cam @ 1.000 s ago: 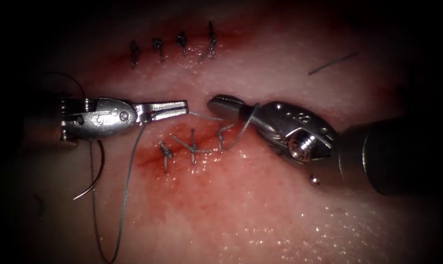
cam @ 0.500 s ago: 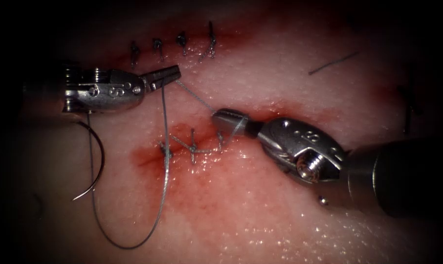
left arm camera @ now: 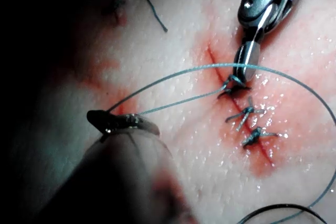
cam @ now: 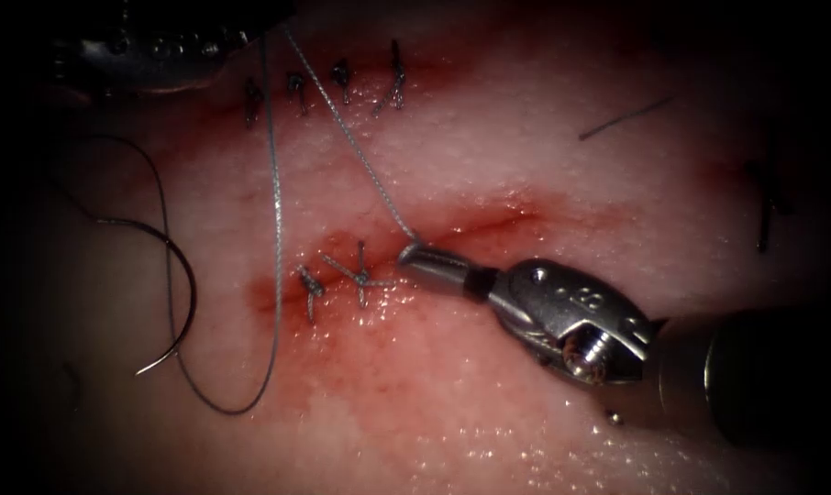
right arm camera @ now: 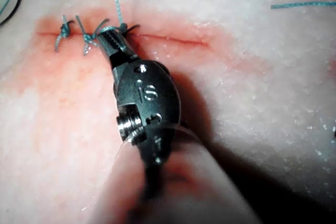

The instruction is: Wound Closure

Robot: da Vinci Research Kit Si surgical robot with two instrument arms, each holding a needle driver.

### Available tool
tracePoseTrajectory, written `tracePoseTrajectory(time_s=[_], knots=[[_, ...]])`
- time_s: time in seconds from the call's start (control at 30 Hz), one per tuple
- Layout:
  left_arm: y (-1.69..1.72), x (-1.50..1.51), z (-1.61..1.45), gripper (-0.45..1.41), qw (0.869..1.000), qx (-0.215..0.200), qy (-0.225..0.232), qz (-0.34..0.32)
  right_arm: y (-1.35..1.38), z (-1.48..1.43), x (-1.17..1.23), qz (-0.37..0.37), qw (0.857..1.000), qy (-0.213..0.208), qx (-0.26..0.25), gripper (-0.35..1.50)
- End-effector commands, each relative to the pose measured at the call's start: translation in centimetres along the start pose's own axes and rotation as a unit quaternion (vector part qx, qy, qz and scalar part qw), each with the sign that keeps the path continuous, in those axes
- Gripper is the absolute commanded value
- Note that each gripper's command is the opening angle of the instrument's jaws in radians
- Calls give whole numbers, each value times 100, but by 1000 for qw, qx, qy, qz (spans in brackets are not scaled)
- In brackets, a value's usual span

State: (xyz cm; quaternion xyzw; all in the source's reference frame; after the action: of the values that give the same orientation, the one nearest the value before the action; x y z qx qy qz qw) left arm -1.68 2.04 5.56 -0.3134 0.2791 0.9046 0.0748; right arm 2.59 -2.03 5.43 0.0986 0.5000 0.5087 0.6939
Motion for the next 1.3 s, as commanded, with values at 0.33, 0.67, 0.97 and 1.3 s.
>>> tracePoseTrajectory(time_s=[0.33, 0.67, 0.97, 1.3], knots=[[-15, -9, 21, -45, 999, 9, -12, 35, -2, -12, -29, -9, 1000, -11, 0, -35], [-27, -17, 28, -45, 997, 17, -24, 69, -1, -22, -44, -17, 1000, -16, -4, -35], [-41, -28, 18, -45, 996, 30, -39, 77, -9, -31, -62, -24, 999, -32, -7, -35], [-33, -32, 22, -45, 995, 39, -48, 83, -10, -31, -63, -28, 999, -40, -9, -35]])
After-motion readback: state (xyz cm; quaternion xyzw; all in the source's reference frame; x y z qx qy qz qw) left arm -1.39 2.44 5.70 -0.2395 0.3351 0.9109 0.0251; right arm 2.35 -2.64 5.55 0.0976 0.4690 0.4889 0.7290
